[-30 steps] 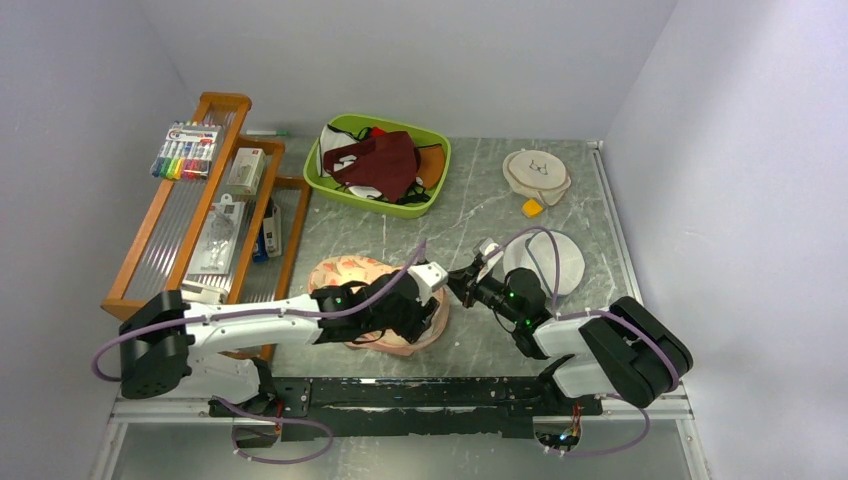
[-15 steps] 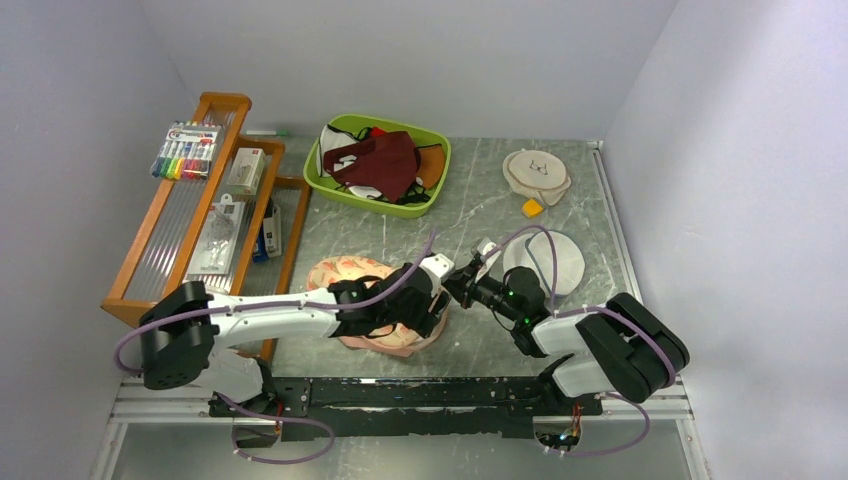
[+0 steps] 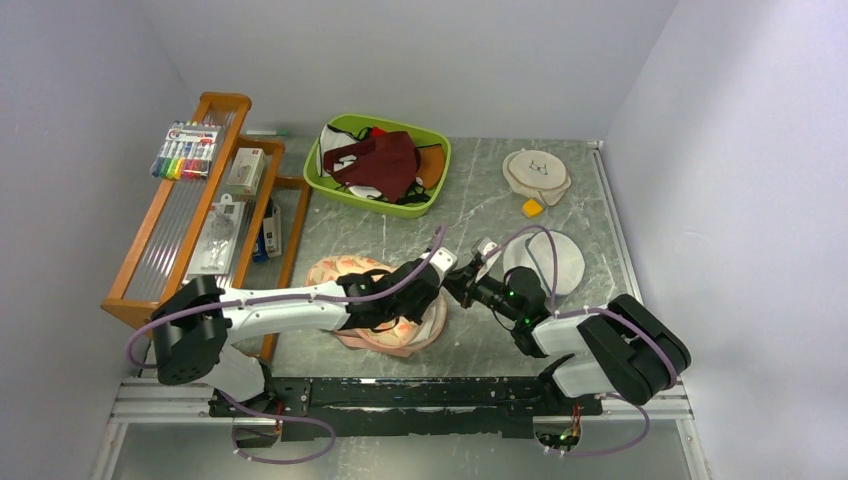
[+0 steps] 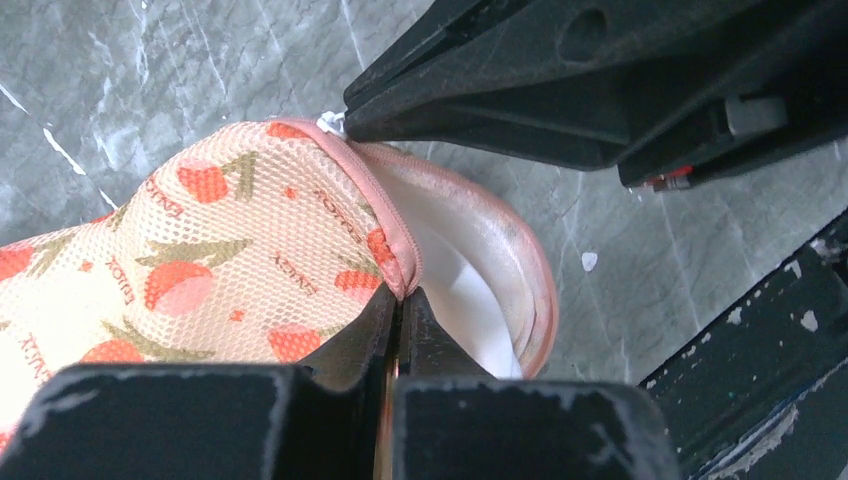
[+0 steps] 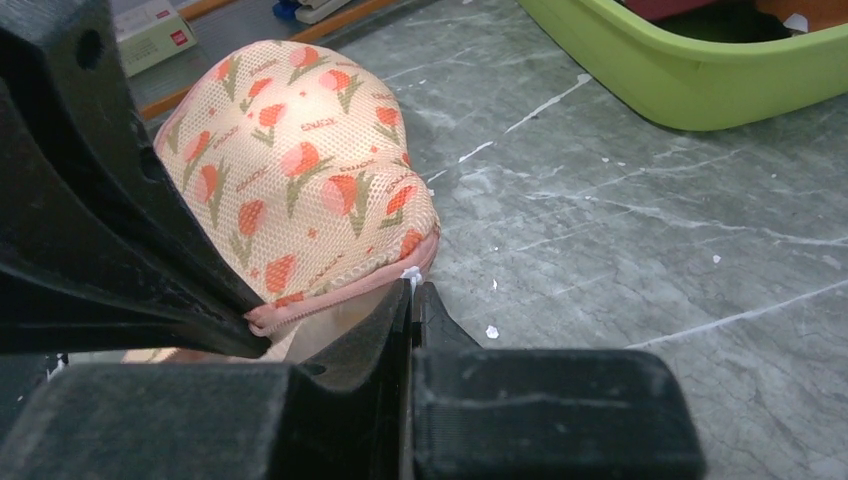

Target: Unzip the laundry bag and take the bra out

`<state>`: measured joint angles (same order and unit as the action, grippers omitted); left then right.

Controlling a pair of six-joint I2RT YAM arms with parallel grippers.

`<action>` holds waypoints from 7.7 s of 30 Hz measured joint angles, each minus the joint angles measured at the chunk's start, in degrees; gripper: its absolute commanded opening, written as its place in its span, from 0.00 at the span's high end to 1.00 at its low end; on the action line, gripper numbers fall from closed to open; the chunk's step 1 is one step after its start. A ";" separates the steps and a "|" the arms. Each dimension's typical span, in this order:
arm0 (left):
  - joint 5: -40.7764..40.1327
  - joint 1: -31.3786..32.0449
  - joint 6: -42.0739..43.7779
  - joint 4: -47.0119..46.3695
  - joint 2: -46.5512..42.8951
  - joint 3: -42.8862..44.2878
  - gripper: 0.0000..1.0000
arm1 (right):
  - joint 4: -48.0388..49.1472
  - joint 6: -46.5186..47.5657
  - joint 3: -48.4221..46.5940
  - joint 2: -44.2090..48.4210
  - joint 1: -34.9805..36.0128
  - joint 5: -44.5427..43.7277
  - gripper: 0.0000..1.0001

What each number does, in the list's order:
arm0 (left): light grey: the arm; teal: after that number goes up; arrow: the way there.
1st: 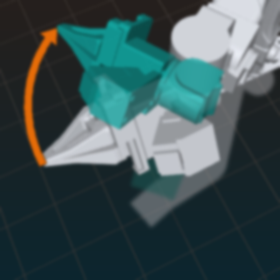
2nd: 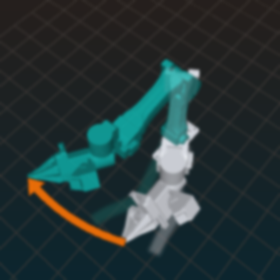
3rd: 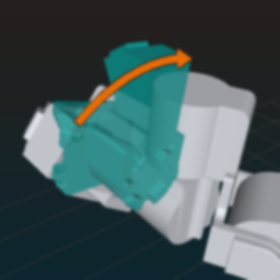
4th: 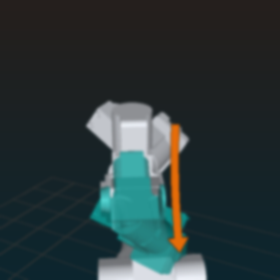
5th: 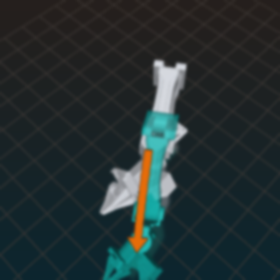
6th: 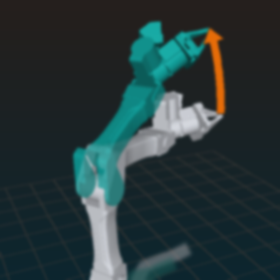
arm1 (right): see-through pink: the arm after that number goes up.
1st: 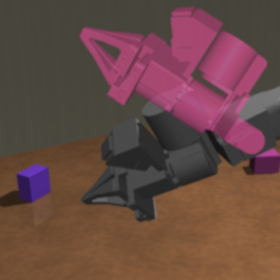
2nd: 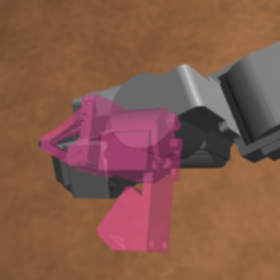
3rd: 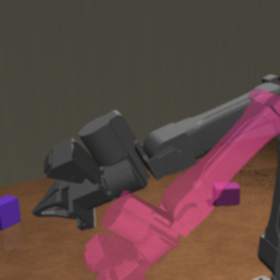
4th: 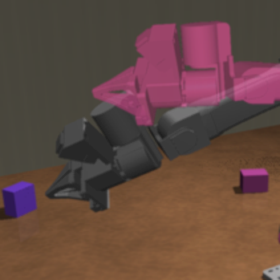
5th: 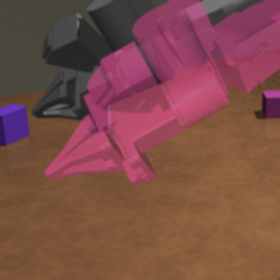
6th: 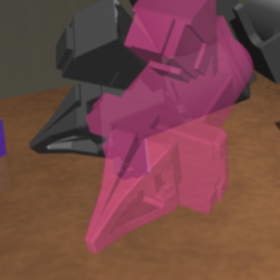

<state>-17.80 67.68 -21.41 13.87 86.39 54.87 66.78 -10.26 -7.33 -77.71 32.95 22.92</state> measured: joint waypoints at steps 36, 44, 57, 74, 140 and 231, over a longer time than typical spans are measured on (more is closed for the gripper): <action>13.29 -8.76 5.33 -2.01 -8.76 0.13 0.17 | -4.85 -2.47 -0.96 0.57 0.00 -14.29 0.75; 16.57 -26.16 9.07 0.90 -18.40 12.11 0.12 | -8.31 -2.80 0.00 8.20 -0.15 -22.86 0.30; 5.99 -30.05 19.61 -2.03 -34.64 5.66 0.12 | -45.51 4.96 -25.79 10.62 15.54 -28.85 0.10; -0.31 -33.14 22.12 -7.13 -43.15 1.92 0.12 | -82.14 23.54 -46.21 -14.36 44.30 -51.82 0.17; 3.08 -33.46 22.03 -6.80 -38.82 1.92 0.12 | -74.47 1.55 -45.29 -0.07 12.07 -58.53 0.00; 5.09 -33.48 20.76 -4.98 -34.91 1.92 0.12 | -80.39 -19.43 -31.34 11.45 11.37 -17.94 0.10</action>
<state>-12.71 34.20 -0.64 8.88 51.48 56.80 -13.61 -29.69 -38.68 -66.26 44.31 4.97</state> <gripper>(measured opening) 0.879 0.906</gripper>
